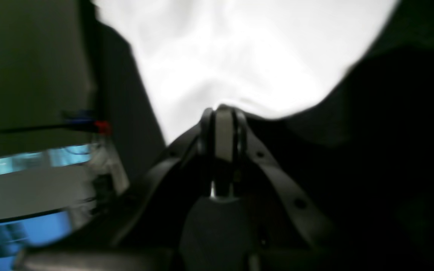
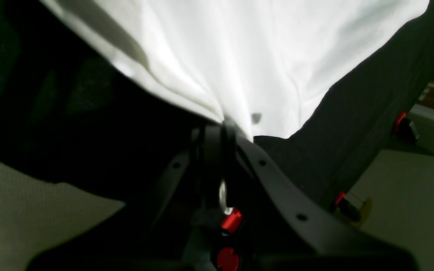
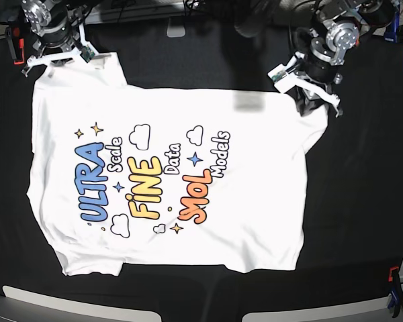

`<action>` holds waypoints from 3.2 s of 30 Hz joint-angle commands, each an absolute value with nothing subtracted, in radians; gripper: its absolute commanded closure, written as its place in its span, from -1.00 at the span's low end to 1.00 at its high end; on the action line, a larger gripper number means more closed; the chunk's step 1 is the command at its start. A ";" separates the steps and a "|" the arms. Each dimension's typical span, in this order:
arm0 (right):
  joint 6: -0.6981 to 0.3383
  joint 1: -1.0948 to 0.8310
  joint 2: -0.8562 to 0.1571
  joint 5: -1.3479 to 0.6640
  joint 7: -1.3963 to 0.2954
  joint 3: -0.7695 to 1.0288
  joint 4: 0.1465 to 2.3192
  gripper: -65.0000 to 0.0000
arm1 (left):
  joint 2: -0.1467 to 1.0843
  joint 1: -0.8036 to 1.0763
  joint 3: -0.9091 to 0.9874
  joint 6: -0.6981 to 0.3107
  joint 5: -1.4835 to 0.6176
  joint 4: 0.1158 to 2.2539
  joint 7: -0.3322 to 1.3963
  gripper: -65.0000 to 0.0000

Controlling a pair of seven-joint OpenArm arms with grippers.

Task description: Layout the t-shirt on the table in an organized manner, then fold the t-shirt properly

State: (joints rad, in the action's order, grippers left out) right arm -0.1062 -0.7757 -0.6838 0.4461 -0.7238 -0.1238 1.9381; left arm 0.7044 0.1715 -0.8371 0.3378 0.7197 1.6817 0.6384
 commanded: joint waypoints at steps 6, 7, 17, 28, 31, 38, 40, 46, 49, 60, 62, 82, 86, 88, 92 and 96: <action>-0.093 -0.810 -0.697 0.476 -0.764 -0.118 2.018 1.00 | 0.713 0.167 -0.832 0.371 0.874 1.695 0.742 1.00; -0.093 -0.827 -0.698 0.492 -0.764 -0.118 2.043 1.00 | 0.713 0.167 -0.832 0.371 0.875 1.695 0.749 1.00; -0.091 -1.041 -0.754 0.577 -0.860 -0.118 2.199 1.00 | 0.738 0.266 -0.832 0.371 1.019 1.697 0.779 1.00; 0.059 -1.309 -0.846 0.772 -0.972 -0.118 2.202 1.00 | 0.770 0.453 -0.832 0.505 1.267 1.698 0.877 1.00; 0.068 -1.309 -0.845 0.794 -0.999 -0.118 2.202 1.00 | 0.771 0.501 -0.832 0.534 1.327 1.698 0.896 1.00; 0.069 -1.309 -0.845 0.816 -0.996 -0.118 2.202 1.00 | 0.771 0.609 -0.832 0.574 1.484 1.711 1.003 1.00; 0.097 -1.309 -0.845 0.848 -0.986 -0.118 2.202 1.00 | 0.770 0.624 -0.832 0.602 1.484 1.723 1.001 1.00; 0.158 -1.309 -0.845 0.883 -0.978 -0.118 2.202 1.00 | 0.770 0.587 -0.832 0.610 1.474 1.769 0.991 1.00; 0.157 -1.309 -0.845 0.880 -0.974 -0.118 2.202 1.00 | 0.770 0.573 -0.832 0.609 1.336 1.774 0.919 1.00; 0.157 -1.309 -0.845 0.879 -0.973 -0.118 2.202 1.00 | 0.771 0.574 -0.832 0.606 1.179 1.774 0.843 0.57; 0.156 -1.309 -0.845 0.879 -0.973 -0.118 2.202 1.00 | 0.770 0.574 -0.832 0.580 1.131 1.774 0.841 0.57; 0.154 -1.309 -0.845 0.880 -0.977 -0.118 2.202 1.00 | 0.771 0.459 -0.832 0.493 0.880 1.774 0.662 0.57; 0.154 -1.309 -0.845 0.880 -0.977 -0.118 2.202 1.00 | 0.771 0.449 -0.832 0.493 0.820 1.773 0.659 0.57; 0.154 -1.309 -0.845 0.880 -0.977 -0.118 2.202 1.00 | 0.771 0.449 -0.832 0.493 0.773 1.773 0.661 0.57; 0.154 -1.309 -0.845 0.880 -0.977 -0.118 2.202 1.00 | 0.771 0.448 -0.832 0.492 0.757 1.773 0.661 0.57; 0.154 -1.309 -0.845 0.880 -0.977 -0.118 2.202 1.00 | 0.771 0.443 -0.832 0.493 0.757 1.773 0.649 0.57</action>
State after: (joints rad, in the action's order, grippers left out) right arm 0.1432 -1.2945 -0.8394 0.8635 -0.9665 -0.1226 2.1880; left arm 0.7597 0.4427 -0.8330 0.4858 0.7433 1.7603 0.6571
